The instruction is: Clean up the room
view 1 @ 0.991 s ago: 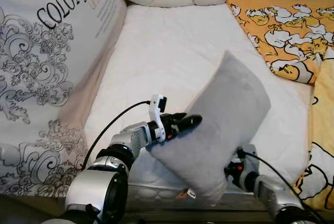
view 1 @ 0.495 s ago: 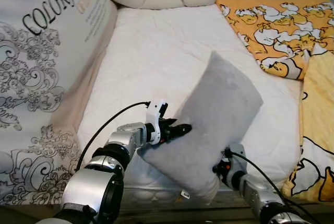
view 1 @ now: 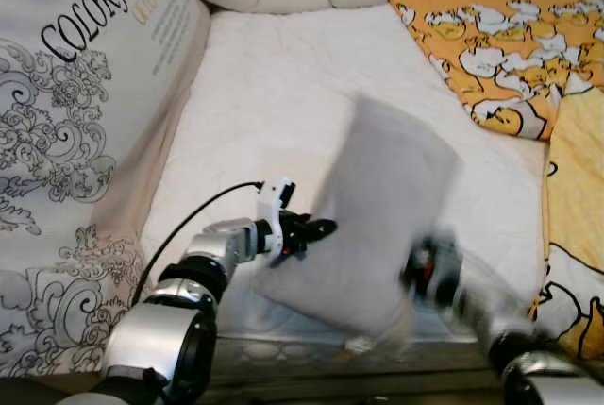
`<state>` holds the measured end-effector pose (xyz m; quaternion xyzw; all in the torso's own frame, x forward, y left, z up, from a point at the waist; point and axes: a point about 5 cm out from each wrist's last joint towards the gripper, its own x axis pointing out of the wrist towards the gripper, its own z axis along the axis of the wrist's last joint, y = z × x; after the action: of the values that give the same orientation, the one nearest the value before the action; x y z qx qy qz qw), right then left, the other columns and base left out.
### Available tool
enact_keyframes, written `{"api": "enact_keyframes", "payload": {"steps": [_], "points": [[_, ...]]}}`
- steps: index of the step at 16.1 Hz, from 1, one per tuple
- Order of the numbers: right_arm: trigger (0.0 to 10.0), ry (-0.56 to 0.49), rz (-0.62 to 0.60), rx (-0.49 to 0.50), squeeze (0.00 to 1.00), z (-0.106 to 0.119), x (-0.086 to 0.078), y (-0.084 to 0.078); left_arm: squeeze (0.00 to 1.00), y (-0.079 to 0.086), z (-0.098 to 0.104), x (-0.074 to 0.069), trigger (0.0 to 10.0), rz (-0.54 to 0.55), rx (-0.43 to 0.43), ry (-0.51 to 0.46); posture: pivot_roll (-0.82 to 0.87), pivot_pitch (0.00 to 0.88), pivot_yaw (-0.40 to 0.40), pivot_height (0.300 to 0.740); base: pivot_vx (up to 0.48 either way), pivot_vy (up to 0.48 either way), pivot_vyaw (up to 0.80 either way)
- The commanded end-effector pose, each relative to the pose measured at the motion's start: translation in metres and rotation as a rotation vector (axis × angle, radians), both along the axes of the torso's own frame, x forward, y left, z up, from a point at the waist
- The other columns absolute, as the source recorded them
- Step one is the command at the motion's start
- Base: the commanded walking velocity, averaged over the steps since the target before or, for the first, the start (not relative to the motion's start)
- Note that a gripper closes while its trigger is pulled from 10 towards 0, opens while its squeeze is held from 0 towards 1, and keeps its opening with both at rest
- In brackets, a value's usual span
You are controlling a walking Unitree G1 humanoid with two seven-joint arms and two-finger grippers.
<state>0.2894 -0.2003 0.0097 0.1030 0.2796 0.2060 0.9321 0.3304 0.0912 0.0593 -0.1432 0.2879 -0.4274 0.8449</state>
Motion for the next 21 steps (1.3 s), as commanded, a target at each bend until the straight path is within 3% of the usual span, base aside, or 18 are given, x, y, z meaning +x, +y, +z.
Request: {"api": "enact_keyframes", "payload": {"steps": [1, 6, 10, 13, 14, 15, 19, 21], "points": [[0.0, -0.153, 0.037, 0.051, 0.00, 0.037, 0.028, 0.015, 0.00, 0.000, -0.004, -0.004, 0.0, -0.012, -0.004, 0.024, -0.10, 0.000, 0.036, 0.740, 0.000, 0.000, 0.00], [0.0, -0.372, 0.040, 0.097, 0.00, 0.091, 0.055, 0.035, 0.00, 0.010, 0.020, 0.010, 0.0, 0.094, -0.138, -0.012, -0.09, 0.000, 0.027, 0.740, 0.000, 0.000, 0.00], [0.0, -0.383, 0.055, 0.085, 0.00, 0.099, 0.056, 0.048, 0.00, 0.006, 0.036, 0.017, 0.0, 0.187, -0.241, -0.040, -0.08, 0.000, 0.021, 0.740, 0.000, 0.000, 0.00], [0.0, -0.381, 0.064, 0.068, 0.00, 0.096, 0.052, 0.050, 0.00, 0.006, 0.043, 0.020, 0.0, 0.229, -0.265, -0.072, -0.08, 0.000, 0.023, 0.740, 0.000, 0.000, 0.00], [0.0, -0.382, 0.052, 0.062, 0.00, 0.095, 0.051, 0.050, 0.00, 0.014, 0.052, 0.025, 0.0, 0.291, -0.277, -0.139, -0.08, 0.000, 0.030, 0.740, 0.000, 0.000, 0.00], [0.0, -0.390, 0.035, 0.048, 0.00, 0.095, 0.051, 0.049, 0.00, 0.017, 0.056, 0.026, 0.0, 0.311, -0.254, -0.184, -0.09, 0.000, 0.032, 0.740, 0.000, 0.000, 0.00], [0.0, -0.429, -0.068, -0.047, 0.00, 0.096, 0.051, 0.041, 0.00, 0.026, 0.068, 0.023, 0.0, 0.354, -0.009, -0.422, -0.08, 0.000, 0.034, 0.740, 0.000, 0.000, 0.00], [0.0, -0.435, -0.099, -0.060, 0.00, 0.093, 0.046, 0.039, 0.00, 0.028, 0.069, 0.022, 0.0, 0.402, 0.081, -0.486, -0.08, 0.000, 0.035, 0.740, 0.000, 0.000, 0.00]]}}
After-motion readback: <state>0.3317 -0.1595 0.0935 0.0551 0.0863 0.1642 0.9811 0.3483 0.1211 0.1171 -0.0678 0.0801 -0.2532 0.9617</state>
